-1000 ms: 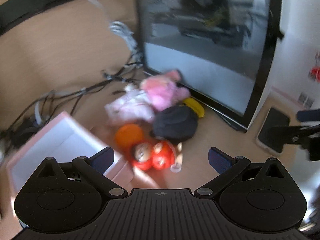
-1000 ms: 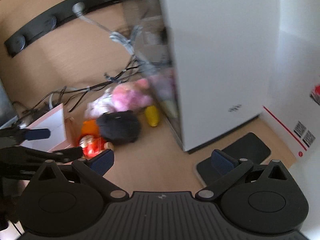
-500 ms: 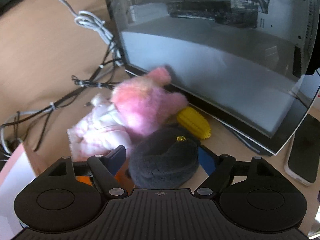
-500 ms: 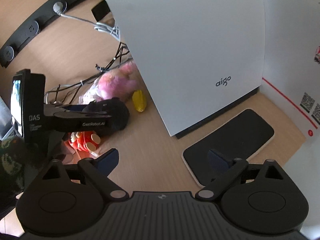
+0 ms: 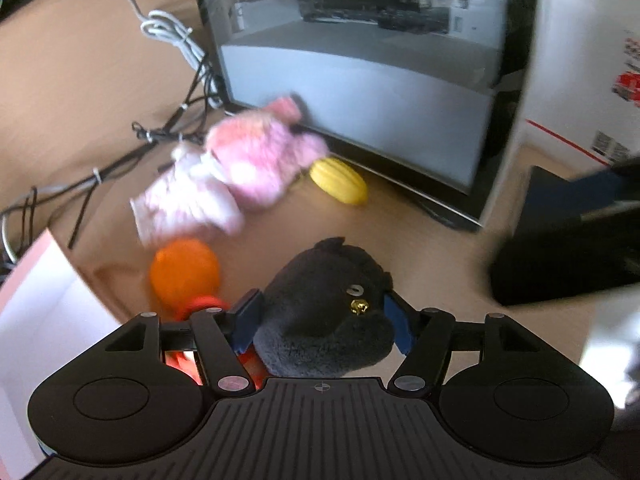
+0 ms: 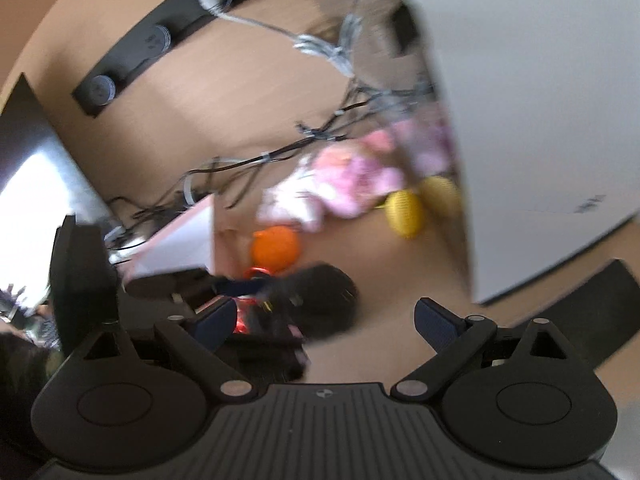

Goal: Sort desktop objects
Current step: 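Grasp the black plush with the left gripper while the right gripper closes on it, then lift the black plush with both grippers and carry it over the pink box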

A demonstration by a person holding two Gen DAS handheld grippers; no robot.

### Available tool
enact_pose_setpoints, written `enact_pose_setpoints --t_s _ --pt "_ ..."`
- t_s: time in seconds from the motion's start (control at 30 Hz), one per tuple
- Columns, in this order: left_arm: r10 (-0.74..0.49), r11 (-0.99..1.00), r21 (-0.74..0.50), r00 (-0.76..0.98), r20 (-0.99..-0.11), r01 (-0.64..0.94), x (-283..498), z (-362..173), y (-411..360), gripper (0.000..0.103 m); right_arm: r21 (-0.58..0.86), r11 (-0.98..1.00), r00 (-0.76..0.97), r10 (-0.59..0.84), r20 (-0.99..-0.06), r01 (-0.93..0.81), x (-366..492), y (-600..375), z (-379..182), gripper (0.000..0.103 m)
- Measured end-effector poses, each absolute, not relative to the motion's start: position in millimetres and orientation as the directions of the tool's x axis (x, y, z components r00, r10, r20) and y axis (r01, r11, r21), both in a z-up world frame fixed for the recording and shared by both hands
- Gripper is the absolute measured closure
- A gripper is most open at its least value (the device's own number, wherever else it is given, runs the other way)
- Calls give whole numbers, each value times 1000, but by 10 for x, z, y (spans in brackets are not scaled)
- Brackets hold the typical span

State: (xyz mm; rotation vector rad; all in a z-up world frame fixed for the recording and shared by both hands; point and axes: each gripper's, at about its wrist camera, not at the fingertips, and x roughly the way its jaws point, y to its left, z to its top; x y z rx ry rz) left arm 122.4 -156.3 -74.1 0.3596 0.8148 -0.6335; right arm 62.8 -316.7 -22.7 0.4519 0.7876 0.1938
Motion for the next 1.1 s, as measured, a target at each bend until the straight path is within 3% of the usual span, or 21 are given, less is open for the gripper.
enact_pose_setpoints --t_s 0.07,0.13,0.33,0.5,0.57,0.7,0.87,1.1 --pt "-390 773 22 502 -772 634 1187 -723 -1500 29 480 877 678 364 -639 -18 723 -3078 -262 22" --pt "-393 779 4 494 -776 627 1132 -691 -1446 29 478 878 665 370 -648 -23 806 -2992 -287 25" --pt "-398 785 -22 476 -784 619 1010 -659 -1303 27 571 821 611 464 -641 -24 1070 -2954 -488 24" --pt "-396 798 -22 496 -773 603 1048 -671 -1283 27 590 807 568 486 -664 -1 1238 -2937 -697 15" --pt "-392 790 0 504 -770 613 1054 -690 -1308 29 560 829 557 466 -688 -2 1276 -2877 -747 7" --pt "-390 767 31 503 -771 641 1036 -736 -1332 38 542 841 536 462 -706 -11 1265 -2811 -851 7" --pt "-397 764 44 523 -754 644 1004 -673 -1325 41 534 846 552 451 -702 -13 1234 -2817 -793 15" --pt "-438 804 55 652 -619 592 871 -101 -1077 41 444 883 657 426 -622 -153 1155 -2600 -54 15"
